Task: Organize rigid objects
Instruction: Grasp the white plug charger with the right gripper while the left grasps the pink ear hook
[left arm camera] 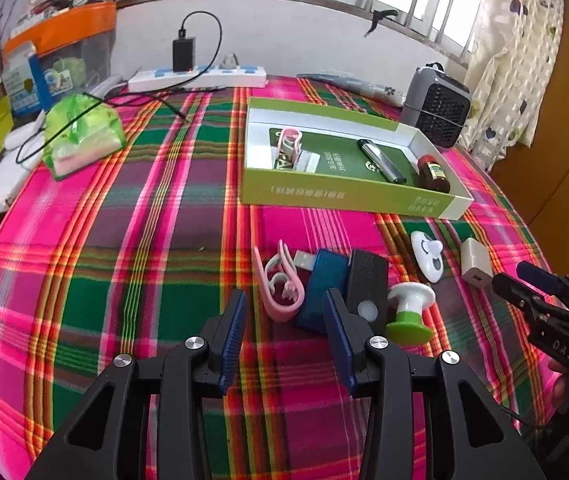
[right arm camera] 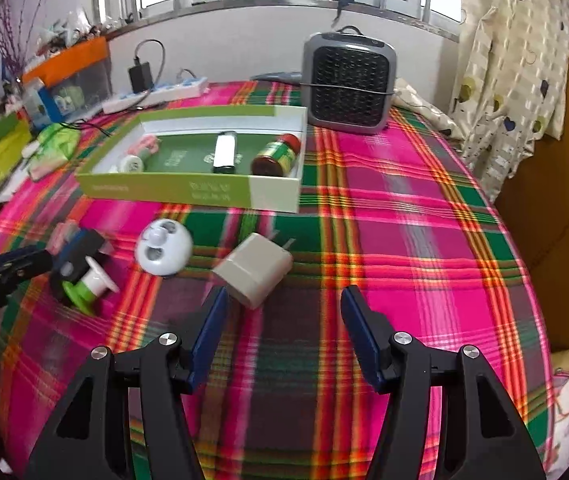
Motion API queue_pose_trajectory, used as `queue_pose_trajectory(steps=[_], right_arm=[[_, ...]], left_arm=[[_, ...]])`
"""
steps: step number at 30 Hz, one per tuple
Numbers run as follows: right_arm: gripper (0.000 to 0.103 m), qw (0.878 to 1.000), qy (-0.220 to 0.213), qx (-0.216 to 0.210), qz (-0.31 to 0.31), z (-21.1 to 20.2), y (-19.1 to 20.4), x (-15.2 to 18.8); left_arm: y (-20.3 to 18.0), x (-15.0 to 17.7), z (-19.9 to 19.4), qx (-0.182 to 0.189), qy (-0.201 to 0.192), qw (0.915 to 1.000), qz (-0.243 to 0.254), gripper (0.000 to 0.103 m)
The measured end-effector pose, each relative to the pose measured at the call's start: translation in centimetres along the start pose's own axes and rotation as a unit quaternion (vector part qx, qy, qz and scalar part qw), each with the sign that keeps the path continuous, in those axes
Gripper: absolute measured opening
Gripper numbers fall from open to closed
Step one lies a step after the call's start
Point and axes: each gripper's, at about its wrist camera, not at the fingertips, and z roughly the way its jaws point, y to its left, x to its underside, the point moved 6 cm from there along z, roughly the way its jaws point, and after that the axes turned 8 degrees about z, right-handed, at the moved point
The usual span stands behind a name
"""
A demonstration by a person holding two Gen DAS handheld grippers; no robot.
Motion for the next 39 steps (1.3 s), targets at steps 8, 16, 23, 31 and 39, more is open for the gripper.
queue_pose_trajectory(steps=[8, 16, 23, 31, 39], right_arm=[[0.059, 1.000, 0.005, -0.006, -0.003, 0.8, 0.9, -0.2], [0.059, 1.000, 0.006, -0.005, 0.017, 0.9, 0.2, -0.5], [0.059, 0.998, 0.021, -0.020, 0.052, 1.7, 0.2, -0.6], [0.059, 0.996, 0.031, -0.023, 0.084, 3.1, 0.1, -1.2], [0.059, 0.995, 0.036, -0.007, 0.096, 3.9, -0.2, -1.5]], left_arm=[[1.1, -0.2, 0.6, -0.026, 0.007, 0.9996, 0.005, 0.041], [2.0, -0.6, 1.0, -0.034, 0.015, 0.9993, 0.010, 0.041], [1.4, -1.3, 1.9, -0.035, 0.019, 0.9989, 0.026, 0.041], [2.0, -1.4, 2.9, -0.046, 0.025, 0.9984, 0.020, 0.041], [2.1, -1.6, 3.1, -0.050, 0.024, 0.9983, 0.019, 0.041]])
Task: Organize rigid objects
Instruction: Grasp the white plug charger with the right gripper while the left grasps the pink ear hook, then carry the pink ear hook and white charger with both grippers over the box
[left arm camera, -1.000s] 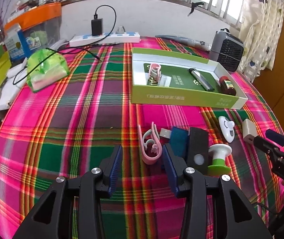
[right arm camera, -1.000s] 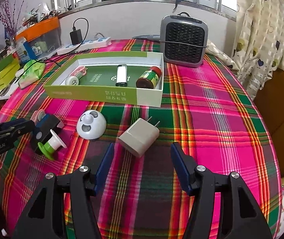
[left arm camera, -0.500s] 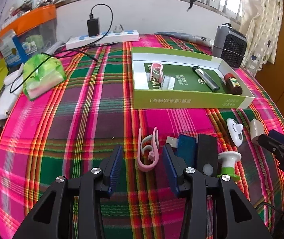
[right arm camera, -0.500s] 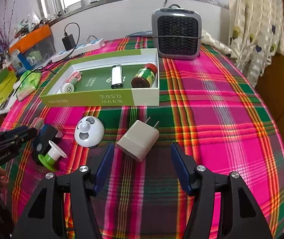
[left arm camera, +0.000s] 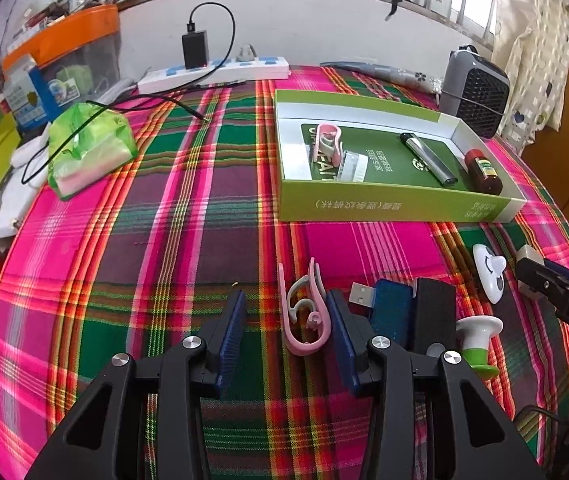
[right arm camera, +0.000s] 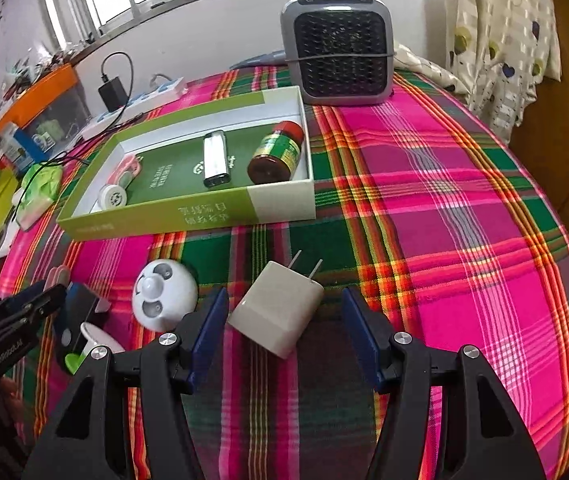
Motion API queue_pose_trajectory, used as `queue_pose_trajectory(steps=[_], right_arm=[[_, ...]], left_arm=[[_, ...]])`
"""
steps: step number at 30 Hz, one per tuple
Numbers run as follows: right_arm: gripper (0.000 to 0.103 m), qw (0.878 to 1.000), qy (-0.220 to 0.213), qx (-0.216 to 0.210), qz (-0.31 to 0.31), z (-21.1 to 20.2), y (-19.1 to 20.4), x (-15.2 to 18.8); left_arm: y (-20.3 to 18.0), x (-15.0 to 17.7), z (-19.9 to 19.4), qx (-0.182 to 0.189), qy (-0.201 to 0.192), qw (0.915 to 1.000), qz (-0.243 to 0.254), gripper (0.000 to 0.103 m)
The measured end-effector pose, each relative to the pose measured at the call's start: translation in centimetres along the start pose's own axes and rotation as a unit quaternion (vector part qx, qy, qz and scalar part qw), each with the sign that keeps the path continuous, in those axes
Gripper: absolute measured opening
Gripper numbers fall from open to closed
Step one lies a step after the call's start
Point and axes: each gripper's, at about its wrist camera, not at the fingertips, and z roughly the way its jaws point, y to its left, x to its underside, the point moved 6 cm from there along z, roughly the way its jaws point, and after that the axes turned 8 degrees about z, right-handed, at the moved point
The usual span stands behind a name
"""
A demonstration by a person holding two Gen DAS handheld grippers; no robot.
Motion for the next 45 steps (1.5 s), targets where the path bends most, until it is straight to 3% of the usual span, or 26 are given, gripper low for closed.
queue_pose_trajectory(steps=[10, 17, 22, 30, 45], right_arm=[[0.059, 1.000, -0.007, 0.027, -0.011, -0.1, -0.7, 0.1], [0.039, 0.999, -0.014, 0.036, -0.017, -0.2, -1.0, 0.0], [0.035, 0.999, -0.015, 0.032, -0.019, -0.2, -1.0, 0.0], [0.035, 0.999, -0.015, 0.029, -0.020, -0.2, -1.0, 0.1], [0.035, 0.999, -0.015, 0.024, -0.023, -0.4, -0.9, 0.1]], left_arm=[[0.0, 0.0, -0.1, 0.003, -0.003, 1.0000, -0.003, 0.041], [0.1, 0.1, -0.1, 0.003, -0.004, 1.0000, -0.005, 0.040], [0.3, 0.1, -0.2, -0.004, -0.004, 1.0000, -0.006, 0.035], [0.7, 0.2, -0.2, -0.010, -0.005, 0.9998, -0.015, 0.022], [0.7, 0.1, -0.2, -0.008, -0.006, 0.9998, -0.019, 0.022]])
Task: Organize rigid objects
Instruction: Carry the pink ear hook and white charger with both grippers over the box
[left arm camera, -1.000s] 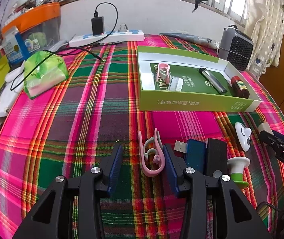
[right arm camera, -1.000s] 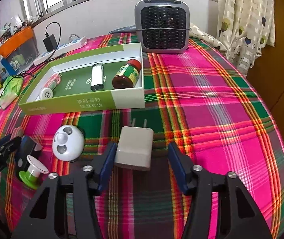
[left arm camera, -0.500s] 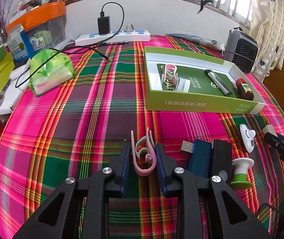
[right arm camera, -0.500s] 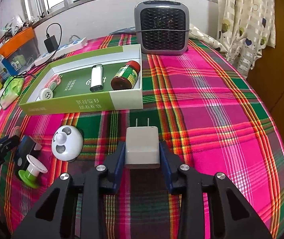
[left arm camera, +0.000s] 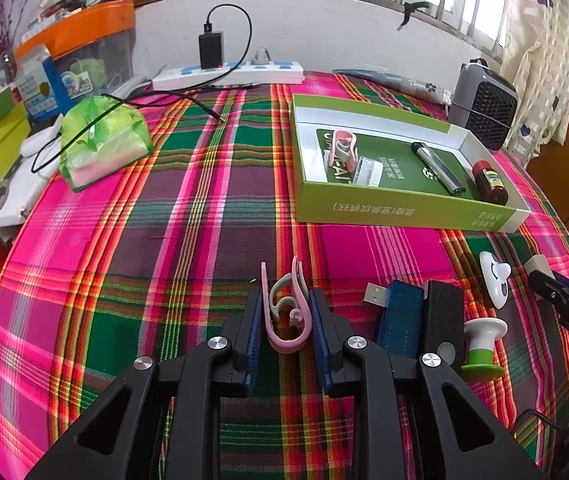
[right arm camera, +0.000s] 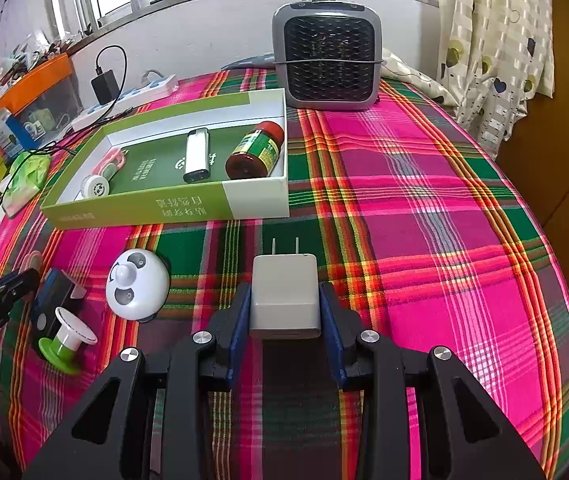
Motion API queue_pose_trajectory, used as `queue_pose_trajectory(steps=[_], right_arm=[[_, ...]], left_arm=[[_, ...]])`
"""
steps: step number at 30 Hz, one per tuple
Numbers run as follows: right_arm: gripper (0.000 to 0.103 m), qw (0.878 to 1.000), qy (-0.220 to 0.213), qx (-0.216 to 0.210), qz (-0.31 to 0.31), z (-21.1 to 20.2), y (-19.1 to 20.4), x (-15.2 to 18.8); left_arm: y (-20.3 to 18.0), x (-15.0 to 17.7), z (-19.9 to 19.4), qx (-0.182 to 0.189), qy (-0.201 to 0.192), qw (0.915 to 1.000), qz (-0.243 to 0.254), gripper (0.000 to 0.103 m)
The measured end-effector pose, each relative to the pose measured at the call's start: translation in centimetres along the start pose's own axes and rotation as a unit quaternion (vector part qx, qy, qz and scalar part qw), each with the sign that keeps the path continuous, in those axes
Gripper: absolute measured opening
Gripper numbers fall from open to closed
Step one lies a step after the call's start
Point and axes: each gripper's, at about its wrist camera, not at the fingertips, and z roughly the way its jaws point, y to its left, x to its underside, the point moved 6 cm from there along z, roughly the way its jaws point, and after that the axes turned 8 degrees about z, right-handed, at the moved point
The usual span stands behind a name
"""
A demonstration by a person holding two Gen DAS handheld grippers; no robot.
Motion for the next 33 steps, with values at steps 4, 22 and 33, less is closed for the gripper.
queue_pose_trajectory(steps=[4, 22, 33], right_arm=[[0.035, 1.000, -0.007, -0.004, -0.003, -0.4, 0.2, -0.1], [0.035, 0.998, -0.045, -0.027, -0.020, -3.0, 1.1, -2.9], [0.035, 0.996, -0.061, -0.041, -0.053, -3.2, 2.8, -6.5]], left_arm=[[0.1, 0.0, -0.4, 0.000, -0.006, 1.0000, 0.000, 0.022], [-0.6, -3.3, -3.7, 0.010, -0.051, 0.9986, 0.012, 0.022], [-2.3, -7.3, -3.5, 0.029, -0.067, 0.9970, 0.025, 0.022]])
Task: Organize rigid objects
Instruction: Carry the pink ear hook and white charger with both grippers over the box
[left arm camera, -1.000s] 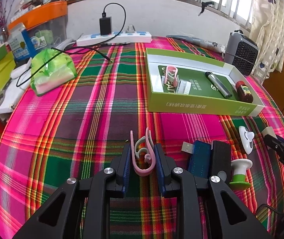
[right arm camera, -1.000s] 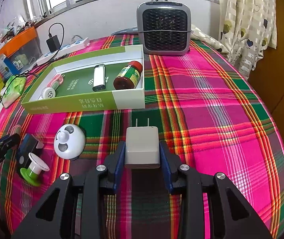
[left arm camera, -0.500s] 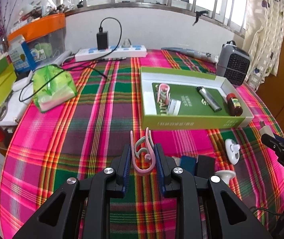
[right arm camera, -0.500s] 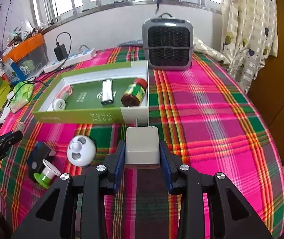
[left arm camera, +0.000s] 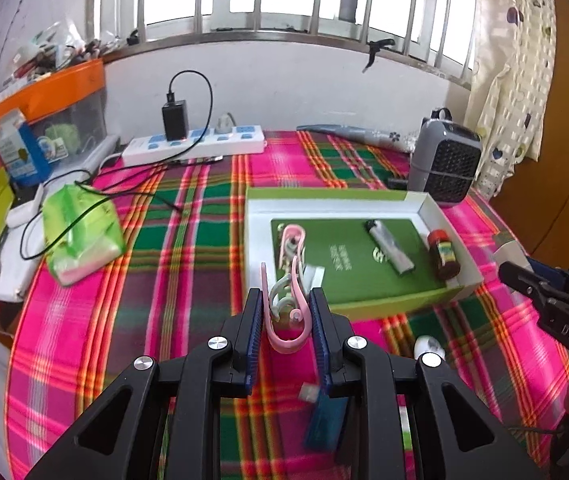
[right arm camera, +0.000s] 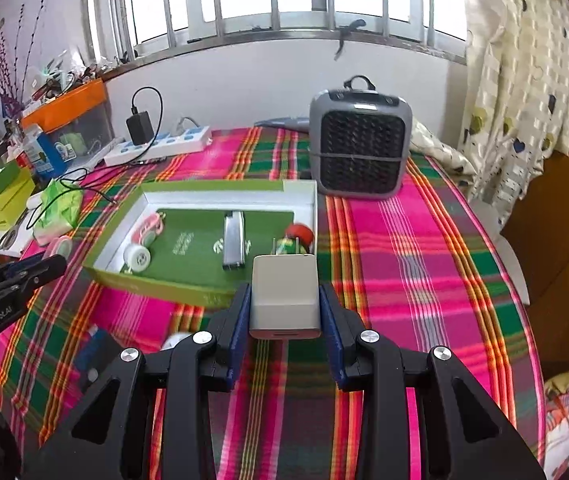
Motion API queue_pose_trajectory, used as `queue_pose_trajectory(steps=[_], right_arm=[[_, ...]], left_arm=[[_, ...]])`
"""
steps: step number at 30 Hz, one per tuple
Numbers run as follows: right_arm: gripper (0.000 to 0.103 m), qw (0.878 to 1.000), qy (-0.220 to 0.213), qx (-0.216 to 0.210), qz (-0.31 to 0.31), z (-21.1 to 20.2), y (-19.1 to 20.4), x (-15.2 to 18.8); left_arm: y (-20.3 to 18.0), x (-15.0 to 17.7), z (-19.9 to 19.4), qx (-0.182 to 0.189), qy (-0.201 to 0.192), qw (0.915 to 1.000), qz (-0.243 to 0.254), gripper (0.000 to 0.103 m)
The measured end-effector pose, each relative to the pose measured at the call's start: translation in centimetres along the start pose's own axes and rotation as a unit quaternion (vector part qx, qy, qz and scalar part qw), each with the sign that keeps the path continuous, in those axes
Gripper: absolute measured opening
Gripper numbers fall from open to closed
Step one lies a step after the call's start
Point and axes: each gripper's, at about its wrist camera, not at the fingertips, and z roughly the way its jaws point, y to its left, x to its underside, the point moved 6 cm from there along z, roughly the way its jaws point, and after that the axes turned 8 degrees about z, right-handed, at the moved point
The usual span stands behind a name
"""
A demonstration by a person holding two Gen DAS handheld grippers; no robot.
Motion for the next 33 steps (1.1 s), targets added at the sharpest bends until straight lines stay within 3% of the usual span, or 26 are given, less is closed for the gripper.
queue_pose_trajectory(steps=[8, 17, 33], right_arm=[[0.035, 1.000, 0.015, -0.012, -0.017, 2.5, 1.1, -1.9], [0.035, 0.999, 0.033, -0.016, -0.029, 5.7, 2.0, -3.4], [0.035, 0.996, 0.078, -0.013, -0.039, 11.6, 2.0, -4.2]], left_arm=[[-1.6, -3.0, 2.4, 0.022, -0.002, 0.9997, 0.013, 0.022], [-3.2, -4.2, 5.8, 0.047, 0.016, 0.9985, 0.024, 0.022], [-3.8, -5.0, 11.5, 0.045, 0.053, 0.9971, 0.030, 0.022]])
